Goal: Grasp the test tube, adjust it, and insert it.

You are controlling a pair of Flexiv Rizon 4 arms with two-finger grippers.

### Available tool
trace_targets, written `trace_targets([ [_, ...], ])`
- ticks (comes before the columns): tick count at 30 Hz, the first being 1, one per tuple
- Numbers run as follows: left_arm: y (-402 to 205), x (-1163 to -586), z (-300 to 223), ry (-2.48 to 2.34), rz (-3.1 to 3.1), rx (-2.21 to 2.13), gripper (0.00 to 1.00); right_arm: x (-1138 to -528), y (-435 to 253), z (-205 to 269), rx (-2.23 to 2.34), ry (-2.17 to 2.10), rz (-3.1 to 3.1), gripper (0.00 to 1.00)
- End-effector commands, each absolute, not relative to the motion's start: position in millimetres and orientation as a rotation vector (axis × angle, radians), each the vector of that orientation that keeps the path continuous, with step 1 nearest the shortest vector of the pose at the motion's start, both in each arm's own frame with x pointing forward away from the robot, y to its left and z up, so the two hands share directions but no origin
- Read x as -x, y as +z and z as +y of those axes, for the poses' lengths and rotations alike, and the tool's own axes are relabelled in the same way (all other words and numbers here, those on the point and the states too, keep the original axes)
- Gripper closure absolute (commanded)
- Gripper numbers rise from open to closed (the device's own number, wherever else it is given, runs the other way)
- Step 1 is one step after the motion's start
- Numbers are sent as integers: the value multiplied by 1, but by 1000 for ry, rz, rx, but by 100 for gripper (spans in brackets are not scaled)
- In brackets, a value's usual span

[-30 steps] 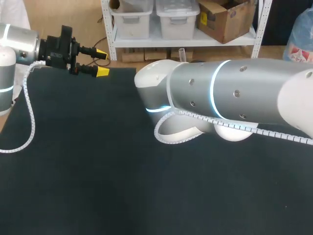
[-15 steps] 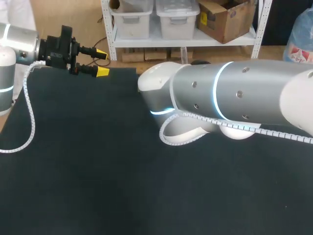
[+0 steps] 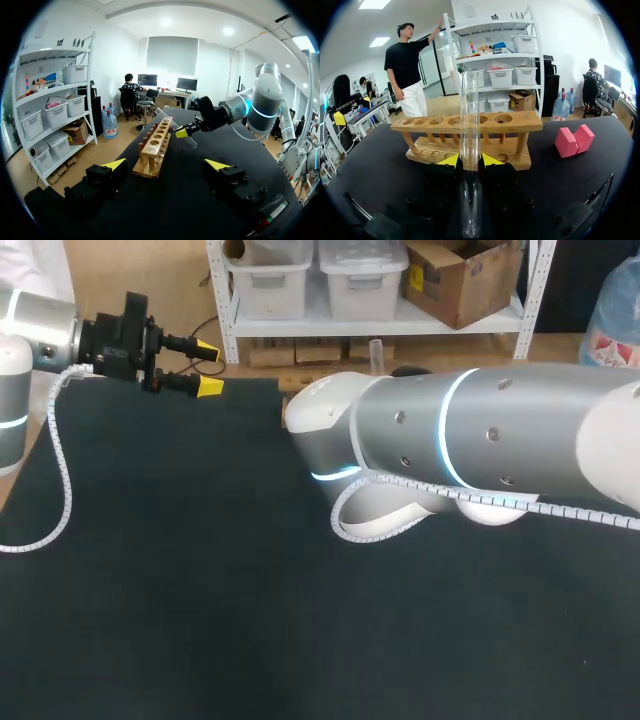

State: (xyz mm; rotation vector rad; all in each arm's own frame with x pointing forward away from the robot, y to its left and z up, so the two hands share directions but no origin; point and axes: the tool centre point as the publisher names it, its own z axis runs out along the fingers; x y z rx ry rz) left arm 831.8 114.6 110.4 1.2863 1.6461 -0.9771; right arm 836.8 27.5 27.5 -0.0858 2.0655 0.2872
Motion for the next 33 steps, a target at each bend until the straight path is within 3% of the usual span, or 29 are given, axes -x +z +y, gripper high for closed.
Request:
trace_targets([
  [1, 110, -829, 115, -971, 1643, -1282, 0, -839, 39, 26, 132, 279, 2378, 100],
  [11, 110, -829, 115, -971, 1643, -1282, 0, -831, 69, 24, 114, 332, 2461, 100],
  [33, 110, -829, 115, -971, 1643, -1282, 0, -836, 59, 18, 234, 375, 2714, 100],
])
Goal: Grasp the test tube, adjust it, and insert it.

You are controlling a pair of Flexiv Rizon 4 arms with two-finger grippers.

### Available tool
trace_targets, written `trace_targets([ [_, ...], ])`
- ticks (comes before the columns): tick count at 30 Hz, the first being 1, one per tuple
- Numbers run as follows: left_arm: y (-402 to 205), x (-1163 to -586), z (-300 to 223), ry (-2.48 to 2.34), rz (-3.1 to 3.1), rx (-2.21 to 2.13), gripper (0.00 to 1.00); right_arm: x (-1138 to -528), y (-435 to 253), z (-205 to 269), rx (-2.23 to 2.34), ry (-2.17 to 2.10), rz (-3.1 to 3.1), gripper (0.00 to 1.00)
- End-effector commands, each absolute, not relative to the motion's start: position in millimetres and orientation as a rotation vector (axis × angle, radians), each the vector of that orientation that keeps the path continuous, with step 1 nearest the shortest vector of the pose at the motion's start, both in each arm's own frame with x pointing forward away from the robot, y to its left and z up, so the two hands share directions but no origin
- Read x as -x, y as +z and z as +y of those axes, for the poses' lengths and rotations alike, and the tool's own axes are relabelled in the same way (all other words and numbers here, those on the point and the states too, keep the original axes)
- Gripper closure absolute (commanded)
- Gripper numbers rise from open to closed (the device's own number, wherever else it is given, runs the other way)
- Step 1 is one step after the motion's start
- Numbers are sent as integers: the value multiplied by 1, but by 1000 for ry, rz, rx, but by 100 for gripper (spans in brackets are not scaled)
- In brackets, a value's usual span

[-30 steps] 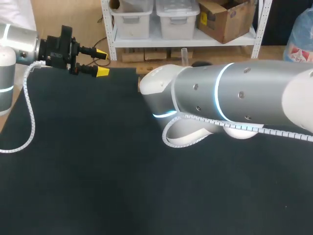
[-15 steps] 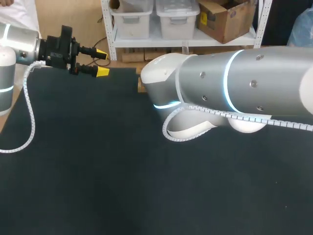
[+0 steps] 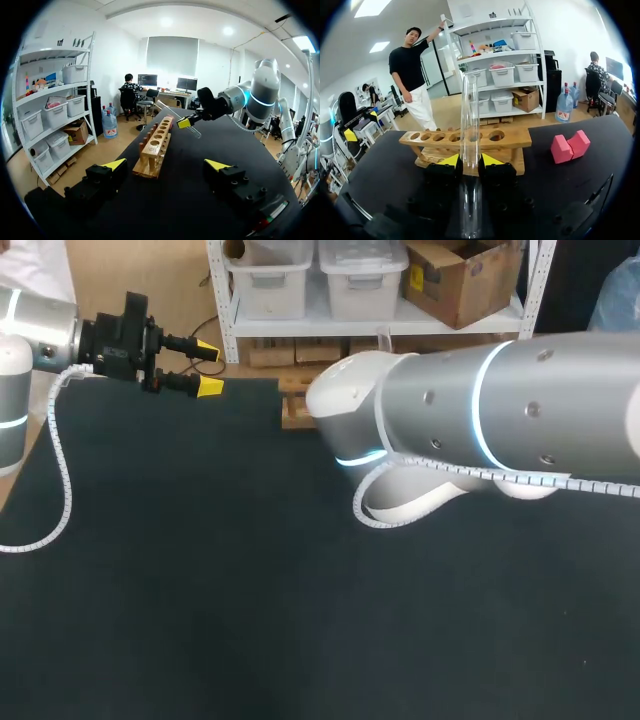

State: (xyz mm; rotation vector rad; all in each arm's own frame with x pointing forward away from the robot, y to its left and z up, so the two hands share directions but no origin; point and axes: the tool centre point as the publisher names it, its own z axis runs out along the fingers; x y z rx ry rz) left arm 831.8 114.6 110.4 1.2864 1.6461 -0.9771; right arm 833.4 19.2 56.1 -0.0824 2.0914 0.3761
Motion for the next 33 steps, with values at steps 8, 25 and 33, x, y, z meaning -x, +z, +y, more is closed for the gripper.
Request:
trace_targets([
  [8, 110, -829, 115, -971, 1643, -1282, 0, -837, 56, 17, 243, 368, 2734, 100],
  [25, 110, -829, 115, -971, 1643, -1282, 0, -840, 44, 16, 269, 373, 2778, 100],
  [33, 110, -829, 115, -971, 1643, -1282, 0, -841, 37, 16, 266, 376, 2797, 100],
])
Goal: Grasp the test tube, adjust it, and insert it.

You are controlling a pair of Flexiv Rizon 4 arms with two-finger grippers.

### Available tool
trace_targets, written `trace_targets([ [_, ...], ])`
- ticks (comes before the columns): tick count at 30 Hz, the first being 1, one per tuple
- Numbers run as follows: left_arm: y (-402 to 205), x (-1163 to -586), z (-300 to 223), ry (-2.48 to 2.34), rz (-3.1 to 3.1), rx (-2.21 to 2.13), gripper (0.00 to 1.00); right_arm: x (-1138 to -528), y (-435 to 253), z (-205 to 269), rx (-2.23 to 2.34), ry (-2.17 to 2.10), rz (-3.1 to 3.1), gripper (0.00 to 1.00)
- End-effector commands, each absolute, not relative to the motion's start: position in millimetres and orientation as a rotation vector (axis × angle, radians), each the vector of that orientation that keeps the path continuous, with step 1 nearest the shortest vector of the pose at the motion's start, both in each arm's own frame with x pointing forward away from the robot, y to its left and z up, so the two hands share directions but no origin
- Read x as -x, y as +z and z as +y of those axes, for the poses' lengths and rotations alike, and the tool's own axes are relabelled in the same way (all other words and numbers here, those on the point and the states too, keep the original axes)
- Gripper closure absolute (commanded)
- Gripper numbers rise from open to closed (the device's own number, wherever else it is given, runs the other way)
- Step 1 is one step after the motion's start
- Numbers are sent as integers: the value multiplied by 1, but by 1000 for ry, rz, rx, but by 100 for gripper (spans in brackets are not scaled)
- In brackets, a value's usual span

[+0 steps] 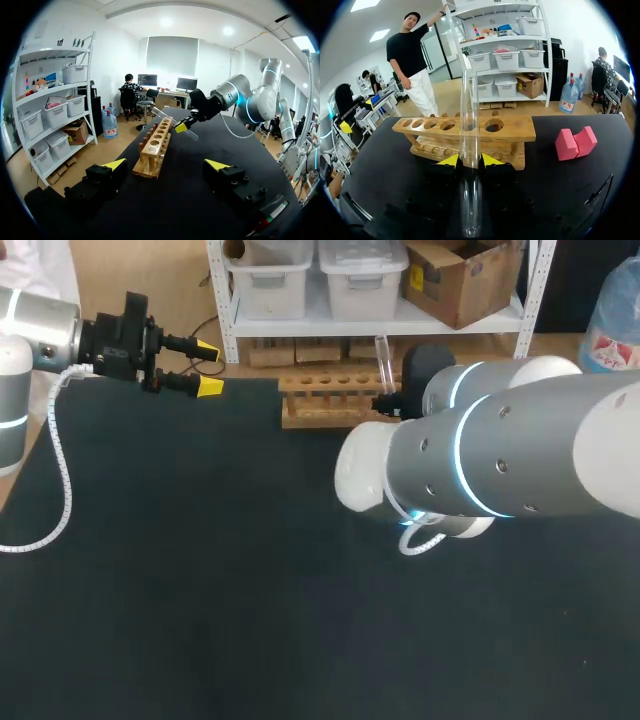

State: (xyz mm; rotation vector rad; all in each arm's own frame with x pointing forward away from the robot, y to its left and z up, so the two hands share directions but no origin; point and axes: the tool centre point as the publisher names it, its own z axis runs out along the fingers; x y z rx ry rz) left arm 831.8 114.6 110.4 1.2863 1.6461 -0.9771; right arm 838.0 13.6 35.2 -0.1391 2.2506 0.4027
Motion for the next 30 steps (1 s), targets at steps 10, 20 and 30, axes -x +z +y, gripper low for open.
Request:
trace_targets([
  [10, 110, -829, 115, -971, 1643, -1282, 0, -841, 36, 16, 267, 376, 2800, 100],
  [20, 110, -829, 115, -971, 1643, -1282, 0, -824, 61, 22, 233, 370, 2713, 100],
  [30, 110, -829, 115, -971, 1643, -1282, 0, -814, 85, 16, 207, 286, 2588, 100],
])
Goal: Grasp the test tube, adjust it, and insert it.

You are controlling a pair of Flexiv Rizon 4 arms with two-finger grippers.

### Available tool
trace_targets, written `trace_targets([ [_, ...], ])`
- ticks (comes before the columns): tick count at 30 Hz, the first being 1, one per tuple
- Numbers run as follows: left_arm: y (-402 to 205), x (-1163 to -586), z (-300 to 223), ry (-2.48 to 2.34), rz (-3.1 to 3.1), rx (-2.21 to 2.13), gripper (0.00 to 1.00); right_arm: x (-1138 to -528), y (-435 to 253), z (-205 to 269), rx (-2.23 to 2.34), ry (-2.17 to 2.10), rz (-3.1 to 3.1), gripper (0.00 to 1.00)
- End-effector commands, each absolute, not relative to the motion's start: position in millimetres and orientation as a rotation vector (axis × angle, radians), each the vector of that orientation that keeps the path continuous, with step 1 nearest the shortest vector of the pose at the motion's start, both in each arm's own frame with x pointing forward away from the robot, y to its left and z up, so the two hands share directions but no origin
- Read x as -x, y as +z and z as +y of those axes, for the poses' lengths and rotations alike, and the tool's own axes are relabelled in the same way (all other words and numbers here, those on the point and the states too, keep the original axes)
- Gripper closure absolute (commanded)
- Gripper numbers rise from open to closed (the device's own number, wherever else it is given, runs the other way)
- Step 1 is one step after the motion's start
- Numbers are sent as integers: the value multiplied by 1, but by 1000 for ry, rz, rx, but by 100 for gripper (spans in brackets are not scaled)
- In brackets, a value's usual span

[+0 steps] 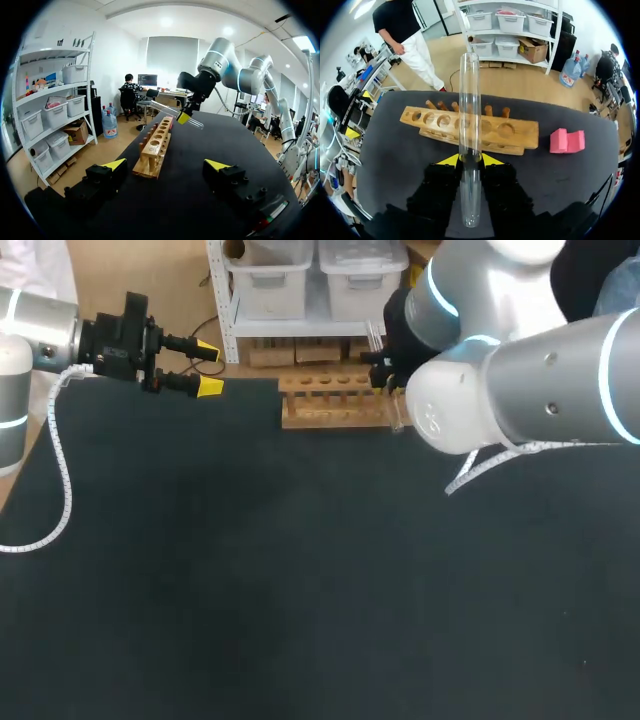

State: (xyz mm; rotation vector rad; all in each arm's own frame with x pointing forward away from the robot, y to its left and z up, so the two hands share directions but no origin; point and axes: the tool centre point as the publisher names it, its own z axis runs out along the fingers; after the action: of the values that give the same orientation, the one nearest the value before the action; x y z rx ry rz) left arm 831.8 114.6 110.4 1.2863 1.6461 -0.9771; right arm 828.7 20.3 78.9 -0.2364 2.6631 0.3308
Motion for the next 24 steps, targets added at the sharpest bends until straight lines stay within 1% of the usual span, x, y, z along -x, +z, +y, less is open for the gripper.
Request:
trace_targets([
  [1, 110, -829, 115, -971, 1643, -1282, 0, -814, 88, 14, 209, 277, 2577, 100],
  [8, 110, -829, 115, -971, 1643, -1282, 0, -814, 106, 9, 207, 129, 2349, 100],
  [24, 110, -829, 115, -971, 1643, -1282, 0, -813, 141, 10, 102, 137, 1984, 100],
])
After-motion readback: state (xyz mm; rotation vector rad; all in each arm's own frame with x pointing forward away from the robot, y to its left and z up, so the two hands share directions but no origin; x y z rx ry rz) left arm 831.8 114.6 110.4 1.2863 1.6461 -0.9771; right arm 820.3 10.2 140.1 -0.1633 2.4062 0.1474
